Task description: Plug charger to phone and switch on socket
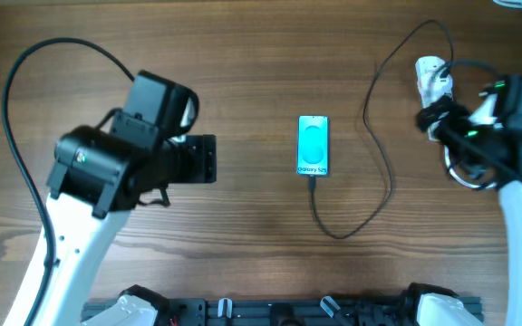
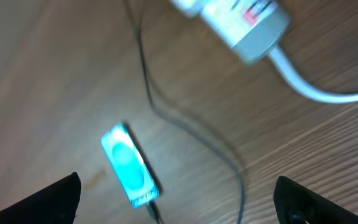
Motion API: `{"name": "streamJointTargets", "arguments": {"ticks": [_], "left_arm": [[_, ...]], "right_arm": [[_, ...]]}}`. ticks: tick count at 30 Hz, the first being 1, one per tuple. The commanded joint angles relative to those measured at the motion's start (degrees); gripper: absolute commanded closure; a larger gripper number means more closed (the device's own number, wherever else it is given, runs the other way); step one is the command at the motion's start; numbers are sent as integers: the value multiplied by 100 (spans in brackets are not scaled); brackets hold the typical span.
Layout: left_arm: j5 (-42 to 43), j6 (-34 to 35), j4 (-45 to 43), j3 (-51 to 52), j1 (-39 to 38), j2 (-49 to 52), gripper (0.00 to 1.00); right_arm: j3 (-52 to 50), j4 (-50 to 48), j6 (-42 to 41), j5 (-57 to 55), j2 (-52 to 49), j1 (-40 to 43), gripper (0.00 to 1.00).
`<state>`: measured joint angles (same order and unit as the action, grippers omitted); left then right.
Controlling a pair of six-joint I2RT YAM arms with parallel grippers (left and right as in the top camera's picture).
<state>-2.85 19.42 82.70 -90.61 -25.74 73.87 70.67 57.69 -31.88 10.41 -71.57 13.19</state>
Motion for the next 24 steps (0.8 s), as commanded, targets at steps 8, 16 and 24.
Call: {"name": "streamJointTargets", "arguments": {"ticks": [8, 16, 24], "left_arm": [[-1954, 2181, 1154, 7, -1169, -2208, 5], [-1628, 2205, 1338, 7, -1169, -2549, 0], [-1558, 2308, 1379, 7, -1169, -2549, 0]], "right_arm": [[1281, 17, -66, -166, -1858, 813, 95], [4109, 1008, -782, -323, -4369, 826, 95], [4122, 570, -1075, -356, -5388, 826, 96]]}}
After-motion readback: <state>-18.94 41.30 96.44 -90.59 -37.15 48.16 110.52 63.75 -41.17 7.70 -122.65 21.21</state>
